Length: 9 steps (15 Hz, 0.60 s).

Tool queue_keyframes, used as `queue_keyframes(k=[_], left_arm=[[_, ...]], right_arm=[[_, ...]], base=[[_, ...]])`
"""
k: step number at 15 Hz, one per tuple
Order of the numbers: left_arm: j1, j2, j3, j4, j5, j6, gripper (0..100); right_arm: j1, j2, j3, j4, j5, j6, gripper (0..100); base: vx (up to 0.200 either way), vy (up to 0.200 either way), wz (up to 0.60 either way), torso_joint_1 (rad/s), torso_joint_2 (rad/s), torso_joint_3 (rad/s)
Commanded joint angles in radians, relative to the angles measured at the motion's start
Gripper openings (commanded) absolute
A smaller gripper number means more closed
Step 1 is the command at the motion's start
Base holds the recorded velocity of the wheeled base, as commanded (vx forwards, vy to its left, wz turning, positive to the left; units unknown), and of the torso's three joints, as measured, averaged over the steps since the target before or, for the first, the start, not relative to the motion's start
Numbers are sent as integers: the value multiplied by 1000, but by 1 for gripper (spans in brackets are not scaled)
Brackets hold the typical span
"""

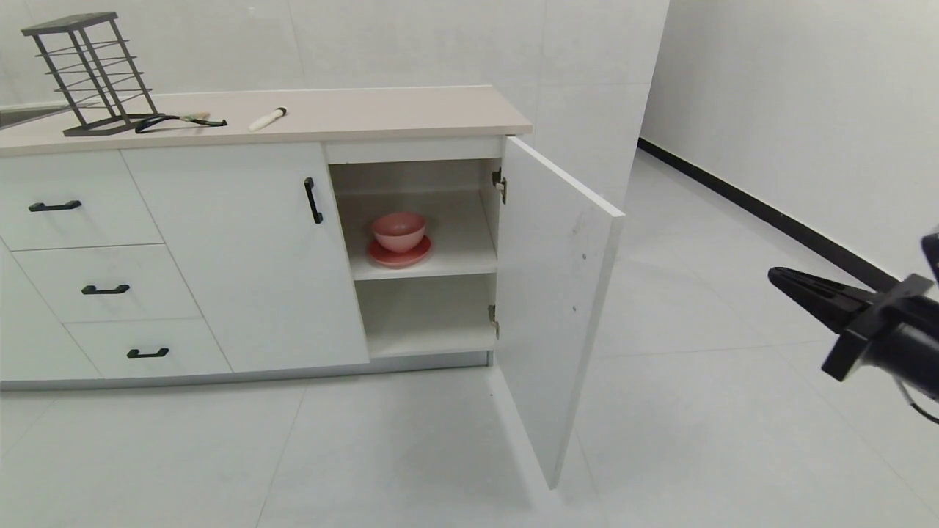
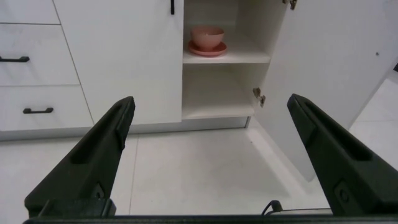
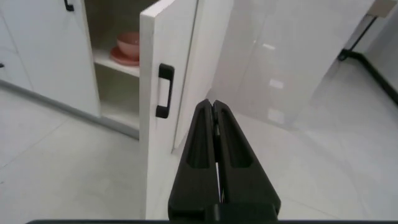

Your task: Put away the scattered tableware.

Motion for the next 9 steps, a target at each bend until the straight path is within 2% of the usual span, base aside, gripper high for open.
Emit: queue_keyframes(k=[1, 4, 9], left_arm=[[-1, 0, 0, 0, 1, -1, 100], [0, 0, 0, 0, 1, -4, 100], [0, 0, 0, 0, 1, -7, 100]], right_arm=[[33, 142, -37, -7, 1, 1, 0], [35, 237, -110, -8, 1, 7, 0], [66, 412, -276, -57, 0, 32, 0]], base=[[0, 0, 0, 0, 0, 0], [200, 0, 0, 5, 4, 4], [0, 0, 0, 0, 0, 0]])
